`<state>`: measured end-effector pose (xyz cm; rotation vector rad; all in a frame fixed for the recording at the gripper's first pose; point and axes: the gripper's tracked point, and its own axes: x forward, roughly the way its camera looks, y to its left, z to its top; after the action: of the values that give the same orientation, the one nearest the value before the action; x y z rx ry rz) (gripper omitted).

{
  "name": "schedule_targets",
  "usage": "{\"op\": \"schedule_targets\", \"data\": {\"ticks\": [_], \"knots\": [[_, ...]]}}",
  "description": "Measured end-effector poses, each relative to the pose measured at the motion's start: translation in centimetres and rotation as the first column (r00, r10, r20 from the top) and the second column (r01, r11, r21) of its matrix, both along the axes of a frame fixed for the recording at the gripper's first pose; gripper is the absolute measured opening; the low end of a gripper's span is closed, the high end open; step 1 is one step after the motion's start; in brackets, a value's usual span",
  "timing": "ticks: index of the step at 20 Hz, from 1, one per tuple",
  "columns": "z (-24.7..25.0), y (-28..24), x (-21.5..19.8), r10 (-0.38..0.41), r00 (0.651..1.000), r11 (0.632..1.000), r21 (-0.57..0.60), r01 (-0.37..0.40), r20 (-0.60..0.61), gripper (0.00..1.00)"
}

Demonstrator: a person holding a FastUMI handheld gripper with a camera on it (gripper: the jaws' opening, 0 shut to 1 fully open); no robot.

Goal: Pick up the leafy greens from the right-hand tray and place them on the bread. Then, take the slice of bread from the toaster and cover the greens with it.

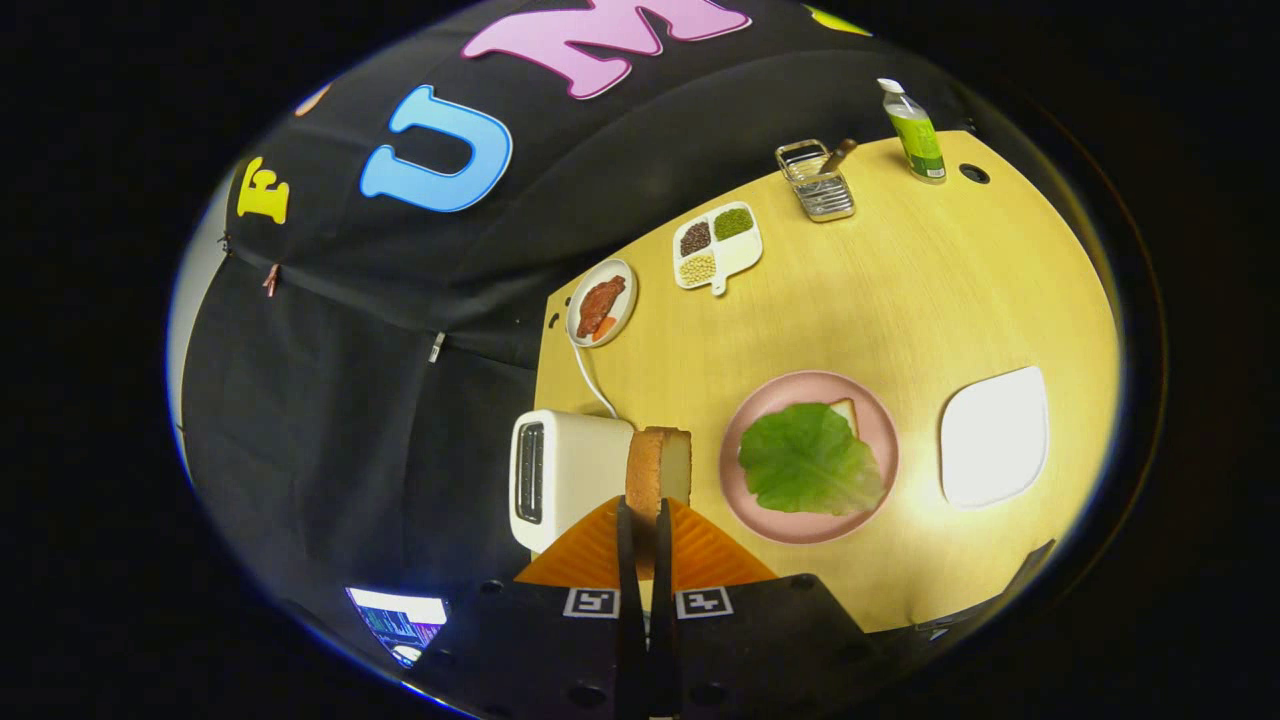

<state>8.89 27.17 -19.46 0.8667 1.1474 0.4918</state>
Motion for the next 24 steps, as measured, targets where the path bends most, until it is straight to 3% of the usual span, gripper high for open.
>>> {"op": "schedule_targets", "data": {"ticks": [13,24], "knots": [[-11.1,0.3,1.3,0.034,0.998,0.997,0.068,-0.031,-0.043,0.06],[-18.8,-3.3,0.5,0.058,0.995,0.995,-0.079,-0.065,-0.081,0.06]]}}
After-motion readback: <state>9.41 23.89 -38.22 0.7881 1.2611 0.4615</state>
